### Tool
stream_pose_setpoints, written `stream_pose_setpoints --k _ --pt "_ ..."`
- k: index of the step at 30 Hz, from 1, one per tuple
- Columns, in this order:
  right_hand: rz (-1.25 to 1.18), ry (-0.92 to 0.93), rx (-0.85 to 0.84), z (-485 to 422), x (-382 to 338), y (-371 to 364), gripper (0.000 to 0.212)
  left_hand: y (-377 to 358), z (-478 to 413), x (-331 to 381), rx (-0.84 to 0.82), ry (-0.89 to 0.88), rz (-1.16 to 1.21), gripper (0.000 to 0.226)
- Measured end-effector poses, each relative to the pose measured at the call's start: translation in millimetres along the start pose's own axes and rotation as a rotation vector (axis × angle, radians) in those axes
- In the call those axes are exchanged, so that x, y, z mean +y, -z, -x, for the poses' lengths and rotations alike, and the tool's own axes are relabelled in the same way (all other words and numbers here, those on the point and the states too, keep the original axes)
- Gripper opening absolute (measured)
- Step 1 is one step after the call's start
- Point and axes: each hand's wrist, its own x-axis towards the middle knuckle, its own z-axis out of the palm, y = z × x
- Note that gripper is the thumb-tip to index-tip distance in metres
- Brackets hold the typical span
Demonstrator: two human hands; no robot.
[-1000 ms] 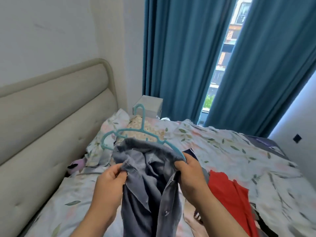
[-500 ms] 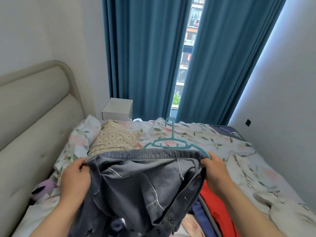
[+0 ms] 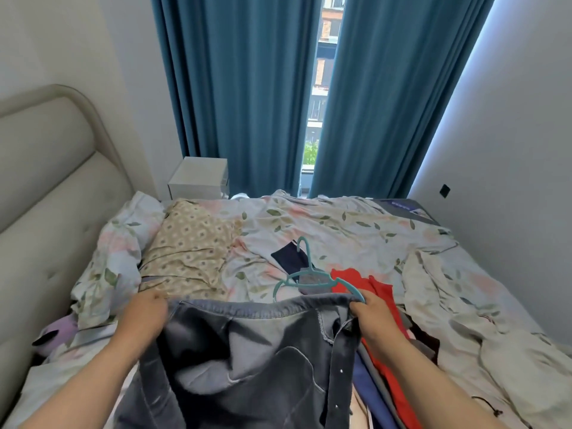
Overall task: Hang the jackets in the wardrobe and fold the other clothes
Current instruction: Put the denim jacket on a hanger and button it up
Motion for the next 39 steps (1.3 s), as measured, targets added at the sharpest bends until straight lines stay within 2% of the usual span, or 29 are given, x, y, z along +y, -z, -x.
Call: stream_pose_setpoints --k 2,5,7,10,12,19,22,28,33,39 --pt "0.008 -0.012 -0.011 -10 6 6 0.035 -10 1 6 -0.107 0.0 0.003 0.02" --pt "0.04 -0.056 -0.016 -20 12 19 0.031 -26 5 17 -0.283 -0.068 -0.11 0.015" --pt "0.051 -0.086 -0.051 -29 17 28 0.032 -37 -1 19 -0.345 -0.115 -0.209 0.011" --pt "0.086 -0.099 -0.103 -45 28 36 0.033 -55 -26 17 -0.309 -0.131 -0.385 0.036" --pt "0.095 -0.106 -0.091 -58 35 36 0.032 -69 -44 16 -0.241 -0.161 -0.448 0.038" --pt "0.035 -0.107 0.043 -111 56 10 0.027 -108 -117 12 -0.036 -0.151 -0.257 0.028" --pt "0.049 -0.094 0.088 -150 70 -15 0.024 -132 -158 -2 -0.006 -0.187 -0.223 0.024" --pt "0.035 -0.159 0.166 -234 121 -85 0.023 -201 -253 -42 -0.09 -0.166 -0.003 0.012" --pt "0.053 -0.231 0.2 -275 152 -121 0.024 -244 -304 -69 -0.219 -0.139 0.108 0.018" --pt "0.017 -0.244 0.215 -304 175 -129 0.029 -251 -313 -91 -0.303 -0.045 0.114 0.031"
